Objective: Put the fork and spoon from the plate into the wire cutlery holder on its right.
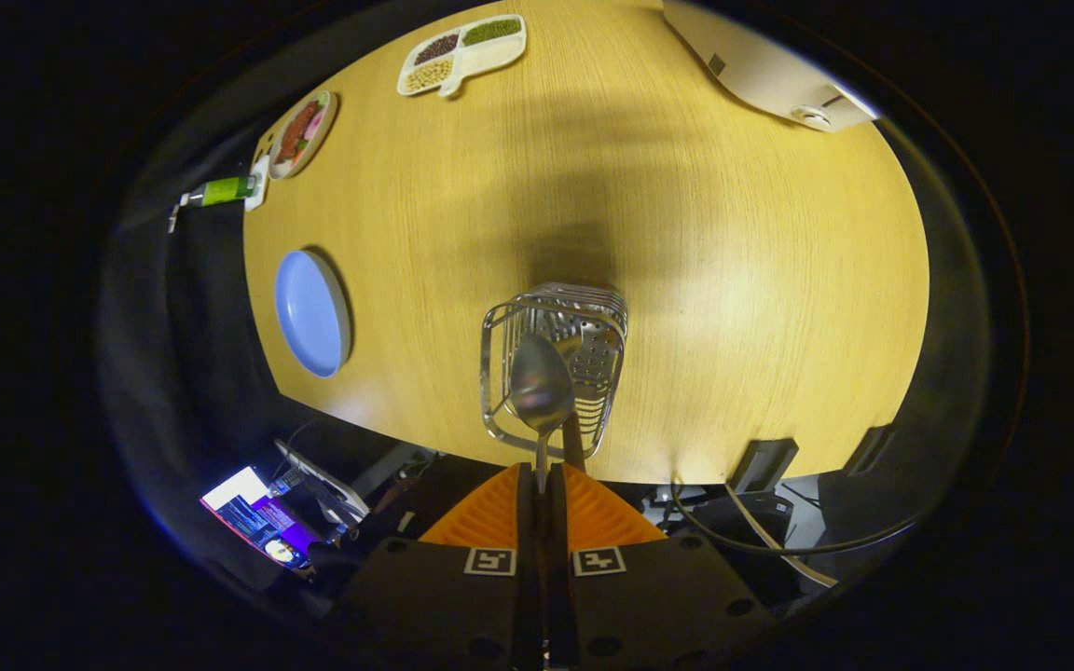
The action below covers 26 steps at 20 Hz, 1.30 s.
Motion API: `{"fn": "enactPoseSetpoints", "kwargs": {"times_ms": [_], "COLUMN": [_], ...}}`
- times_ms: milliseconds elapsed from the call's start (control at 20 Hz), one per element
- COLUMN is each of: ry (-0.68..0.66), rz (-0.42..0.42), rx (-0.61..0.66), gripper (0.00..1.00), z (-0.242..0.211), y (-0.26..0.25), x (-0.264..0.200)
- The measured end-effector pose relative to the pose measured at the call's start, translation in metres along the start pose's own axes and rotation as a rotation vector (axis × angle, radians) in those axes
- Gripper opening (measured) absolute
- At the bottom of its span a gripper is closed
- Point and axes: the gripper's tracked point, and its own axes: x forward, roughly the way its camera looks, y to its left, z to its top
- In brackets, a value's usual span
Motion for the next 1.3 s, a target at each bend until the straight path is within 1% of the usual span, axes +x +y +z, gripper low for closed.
{"fn": "enactPoseSetpoints", "kwargs": {"times_ms": [50,200,350,500,600,650,700,800,900,950,1000,1050,1100,1150,1250,1300], "ry": [0.015,0.019,0.039,0.04,0.032,0.019,-0.012,-0.124,-0.294,-0.385,-0.481,-0.584,-0.678,-0.766,-0.931,-1.014], "rz": [-0.017,-0.015,-0.042,-0.046,-0.038,-0.037,-0.033,0.004,0.048,0.06,0.061,0.062,0.057,0.045,0.026,0.02], "rx": [0.005,0.039,0.055,0.059,0.055,0.05,0.046,0.029,-0.01,-0.029,-0.046,-0.068,-0.088,-0.105,-0.129,-0.141], "gripper": [0.08,0.08,0.08,0.08,0.09,0.13,0.14,0.29,0.44,0.46,0.47,0.61,0.68,0.78,0.87,0.9], "z": [0.005,0.025,0.033,0.039,0.042,0.041,0.046,0.058,0.072,0.073,0.074,0.075,0.073,0.064,0.052,0.046], "y": [-0.001,0.01,0.007,0.008,0.009,0.01,0.011,0.017,0.026,0.032,0.035,0.039,0.043,0.048,0.057,0.062], "x": [0.005,0.01,0.017,0.021,0.021,0.022,0.018,0.012,-0.004,-0.014,-0.026,-0.038,-0.051,-0.065,-0.093,-0.11]}}
